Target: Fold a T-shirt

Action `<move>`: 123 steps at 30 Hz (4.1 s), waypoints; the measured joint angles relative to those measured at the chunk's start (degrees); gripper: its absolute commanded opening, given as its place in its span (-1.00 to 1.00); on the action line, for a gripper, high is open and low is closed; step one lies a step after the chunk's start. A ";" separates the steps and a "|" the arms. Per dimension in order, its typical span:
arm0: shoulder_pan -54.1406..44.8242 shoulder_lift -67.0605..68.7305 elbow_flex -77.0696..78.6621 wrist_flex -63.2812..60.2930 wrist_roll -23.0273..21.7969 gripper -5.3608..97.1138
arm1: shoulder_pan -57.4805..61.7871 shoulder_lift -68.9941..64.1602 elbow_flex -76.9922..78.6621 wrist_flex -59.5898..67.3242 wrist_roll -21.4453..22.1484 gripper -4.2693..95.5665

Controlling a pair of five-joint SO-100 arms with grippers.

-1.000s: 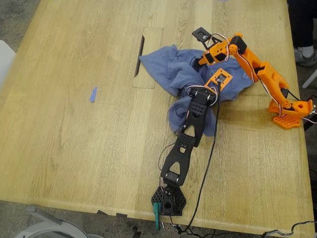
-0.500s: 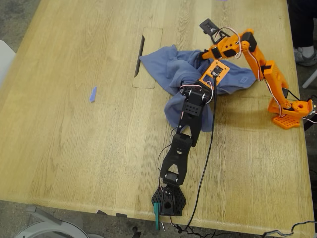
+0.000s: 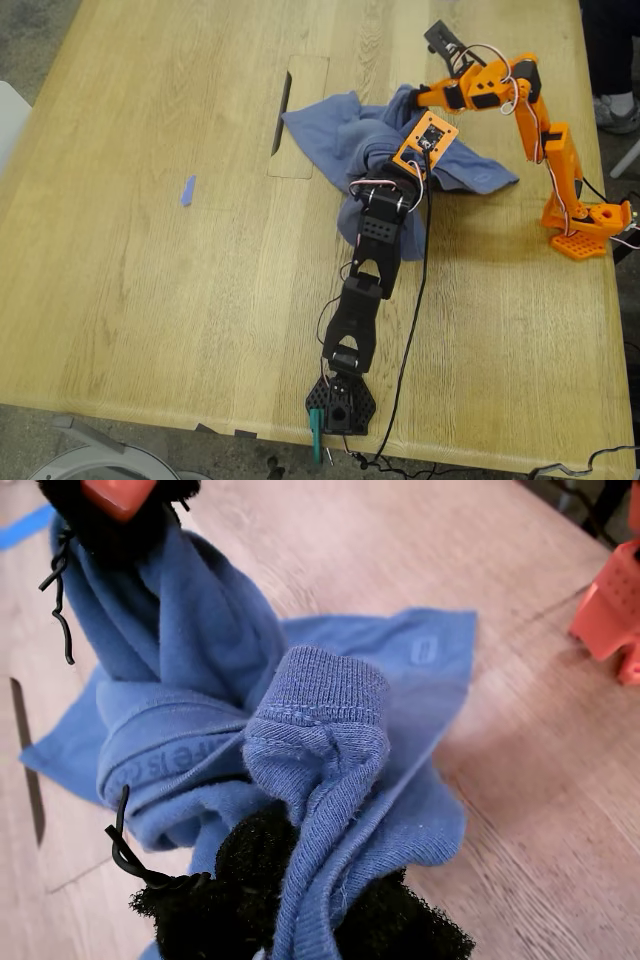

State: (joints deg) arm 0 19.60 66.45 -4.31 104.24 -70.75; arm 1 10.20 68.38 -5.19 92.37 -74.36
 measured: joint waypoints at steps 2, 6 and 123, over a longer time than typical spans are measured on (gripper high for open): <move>0.00 1.32 0.00 0.00 0.00 -0.90 | -0.09 0.70 0.00 -1.05 -0.18 -0.92; 0.00 3.78 0.00 0.00 0.00 -0.90 | -0.53 2.02 0.00 -4.04 -0.62 -0.92; 36.91 39.11 1.85 -21.45 5.45 -0.90 | -47.46 30.67 9.84 -43.07 -16.61 -0.91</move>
State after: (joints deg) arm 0 56.51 105.56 -2.46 82.79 -65.30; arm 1 -37.27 99.05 4.66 49.31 -90.97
